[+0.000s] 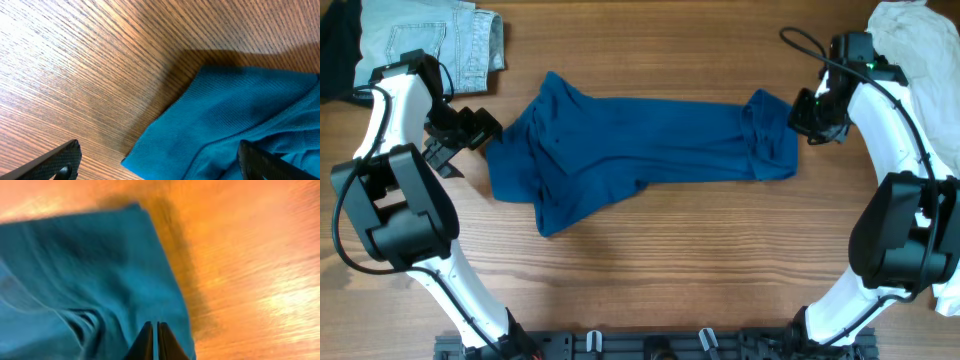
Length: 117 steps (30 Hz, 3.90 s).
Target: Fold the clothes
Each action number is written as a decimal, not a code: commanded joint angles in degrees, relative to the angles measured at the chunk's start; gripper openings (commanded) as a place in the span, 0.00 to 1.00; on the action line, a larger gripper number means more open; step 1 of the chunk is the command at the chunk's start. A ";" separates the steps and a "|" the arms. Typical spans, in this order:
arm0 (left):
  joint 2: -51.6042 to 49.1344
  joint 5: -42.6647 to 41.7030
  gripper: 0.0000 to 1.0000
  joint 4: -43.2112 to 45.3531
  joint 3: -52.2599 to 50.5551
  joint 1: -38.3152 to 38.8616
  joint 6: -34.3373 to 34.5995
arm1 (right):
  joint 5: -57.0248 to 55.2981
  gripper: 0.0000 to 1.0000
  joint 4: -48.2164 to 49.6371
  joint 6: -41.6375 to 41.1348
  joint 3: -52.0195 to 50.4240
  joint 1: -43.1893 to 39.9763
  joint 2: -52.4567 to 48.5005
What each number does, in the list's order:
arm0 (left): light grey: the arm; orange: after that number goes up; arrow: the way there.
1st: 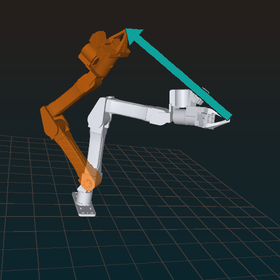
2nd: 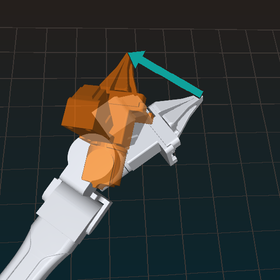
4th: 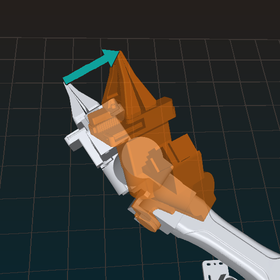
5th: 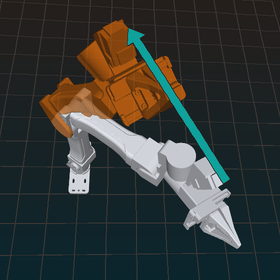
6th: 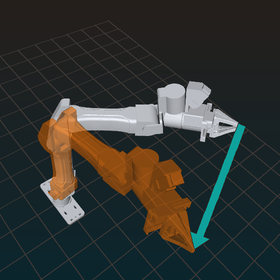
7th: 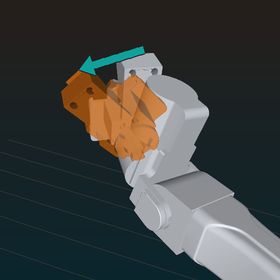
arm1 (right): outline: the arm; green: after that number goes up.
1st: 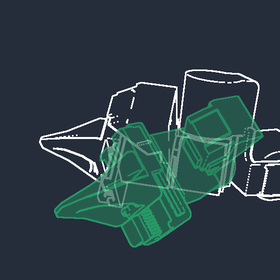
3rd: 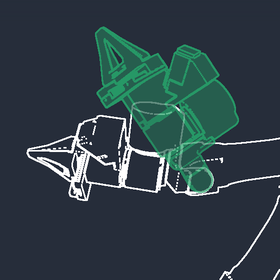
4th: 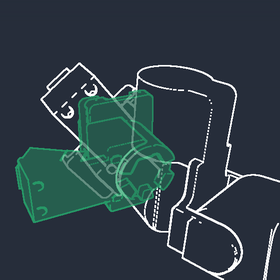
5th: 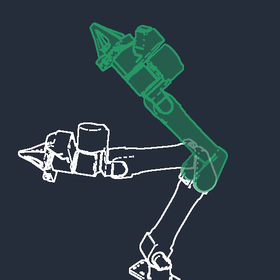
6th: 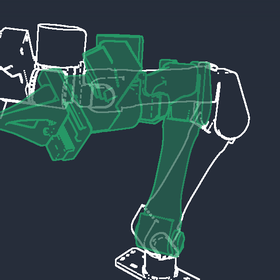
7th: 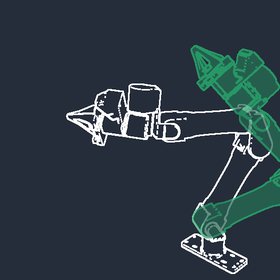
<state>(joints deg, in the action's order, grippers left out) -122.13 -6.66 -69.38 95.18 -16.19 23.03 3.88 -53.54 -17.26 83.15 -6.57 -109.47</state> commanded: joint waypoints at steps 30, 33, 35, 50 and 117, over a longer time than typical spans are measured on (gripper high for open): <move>1.16 0.76 1.00 -0.13 -0.35 0.04 -0.31 | -6.23 0.11 5.18 -3.26 -2.47 8.94 14.78; 1.16 0.76 1.00 -0.09 -0.35 0.04 -0.28 | -8.17 0.10 5.18 -2.14 -2.51 5.79 15.93; 1.16 0.74 1.00 -0.04 -0.35 0.04 -0.26 | -5.27 0.10 4.96 -2.05 -3.39 4.07 15.13; 1.16 0.74 1.00 0.72 -0.35 0.31 -0.28 | 10.88 0.04 6.75 -3.96 -11.56 5.95 -3.63; 1.16 0.76 1.00 -0.44 -0.35 0.31 -0.31 | 35.21 0.97 10.88 18.18 -4.17 -14.14 -13.53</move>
<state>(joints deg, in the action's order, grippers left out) -122.13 -6.66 -69.54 95.13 -16.14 23.03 31.99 -42.98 -3.09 80.20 -20.64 -119.11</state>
